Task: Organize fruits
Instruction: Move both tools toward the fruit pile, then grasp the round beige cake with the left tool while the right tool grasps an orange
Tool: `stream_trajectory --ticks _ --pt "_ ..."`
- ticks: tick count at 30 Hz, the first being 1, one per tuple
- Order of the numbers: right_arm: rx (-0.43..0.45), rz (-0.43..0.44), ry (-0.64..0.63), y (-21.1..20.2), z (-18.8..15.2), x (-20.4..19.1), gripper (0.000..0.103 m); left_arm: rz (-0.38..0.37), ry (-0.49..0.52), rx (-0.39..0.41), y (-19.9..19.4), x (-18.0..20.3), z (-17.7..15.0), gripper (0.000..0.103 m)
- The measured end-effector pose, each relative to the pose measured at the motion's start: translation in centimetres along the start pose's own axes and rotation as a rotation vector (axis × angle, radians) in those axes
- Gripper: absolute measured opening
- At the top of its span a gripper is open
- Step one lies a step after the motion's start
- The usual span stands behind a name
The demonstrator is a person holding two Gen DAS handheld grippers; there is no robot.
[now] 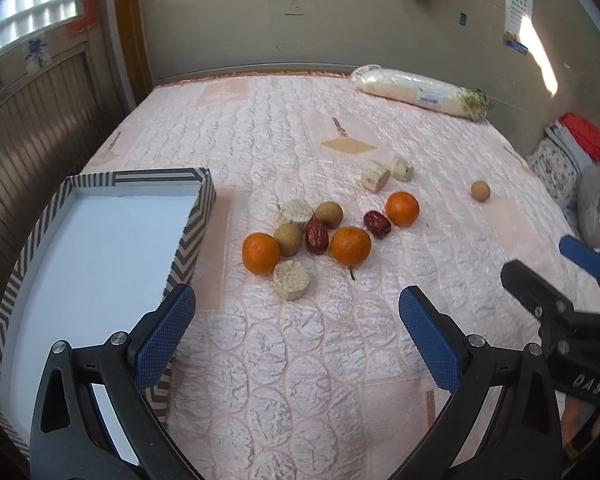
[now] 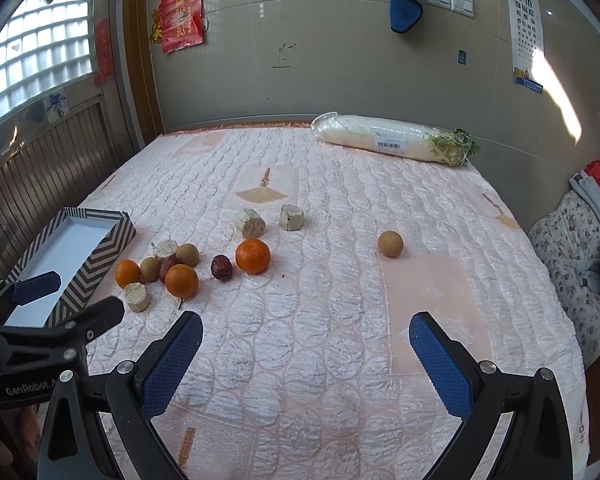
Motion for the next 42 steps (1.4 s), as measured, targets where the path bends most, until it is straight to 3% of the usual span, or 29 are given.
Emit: stream_trajectory --ticks 5,13,18,24,27,29,32,42 --pt "-0.012 0.017 -0.009 1.0 -0.3 -0.1 0.097 -0.049 0.023 -0.051 1.3 0.5 -0.8 0.102" --pt "-0.042 0.023 -0.046 2.6 -0.9 -0.5 0.088 -0.060 0.029 -0.072 2.9 0.1 -0.9 0.102" --pt "-0.054 0.042 -0.037 3.2 -0.9 -0.5 0.075 -0.070 0.024 -0.078 3.8 -0.2 -0.7 0.096" --pt "-0.067 0.085 -0.035 3.9 -1.1 -1.3 0.068 -0.087 0.059 -0.098 4.8 0.2 -1.0 0.077" --pt "-0.072 0.118 -0.039 4.2 -1.0 -1.8 0.062 -0.103 0.055 -0.118 5.5 0.1 -1.2 0.054" --pt "-0.082 0.148 -0.046 4.6 -1.0 -2.4 0.052 -0.105 0.044 -0.132 5.8 -0.2 -1.3 0.035" --pt "-0.094 0.204 -0.052 5.1 -1.1 -3.6 0.049 -0.090 0.046 -0.128 5.9 -0.7 -1.2 0.025" --pt "-0.130 0.320 -0.098 7.4 -0.8 -8.1 0.047 -0.101 0.031 -0.123 5.6 -1.2 -1.1 0.025"
Point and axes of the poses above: each gripper's, at about its wrist camera, not at the fingertips, and y roughly the way its jaws point, x to its right, z to its top, the point moved 8 cm from there along y, roughly the way its jaws point, and after that the axes turned 4 degrees about x, right-handed, at the moved point
